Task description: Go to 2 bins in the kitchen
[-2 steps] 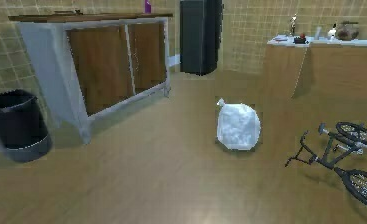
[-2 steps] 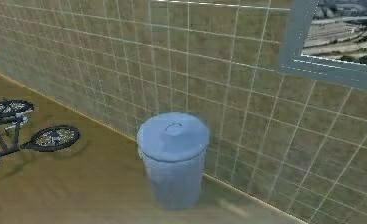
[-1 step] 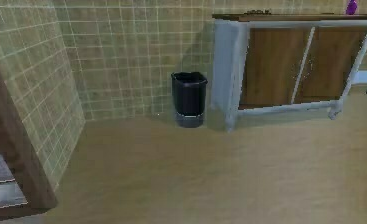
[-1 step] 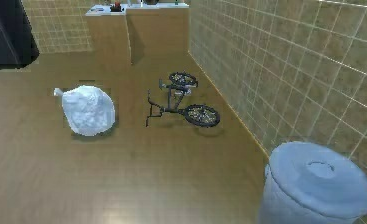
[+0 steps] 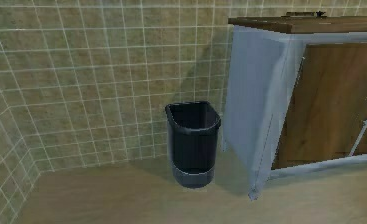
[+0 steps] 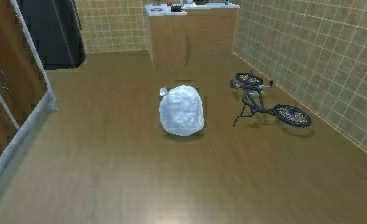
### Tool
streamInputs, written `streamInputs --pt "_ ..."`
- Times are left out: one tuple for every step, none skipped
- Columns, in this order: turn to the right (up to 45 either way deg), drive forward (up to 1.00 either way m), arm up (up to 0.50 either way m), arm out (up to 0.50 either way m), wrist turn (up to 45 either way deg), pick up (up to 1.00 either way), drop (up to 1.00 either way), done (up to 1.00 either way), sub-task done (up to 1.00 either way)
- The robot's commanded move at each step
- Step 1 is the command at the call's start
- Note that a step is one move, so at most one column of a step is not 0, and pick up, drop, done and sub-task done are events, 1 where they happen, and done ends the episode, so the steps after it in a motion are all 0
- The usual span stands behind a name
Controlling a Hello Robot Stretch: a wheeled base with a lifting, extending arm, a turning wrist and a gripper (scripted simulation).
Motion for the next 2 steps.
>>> streamInputs --pt "0.0 0.35 0.0 0.0 0.0 0.0 0.0 0.0 0.0" --pt "0.0 0.0 0.0 0.0 0.0 0.0 0.0 1.0 0.0"
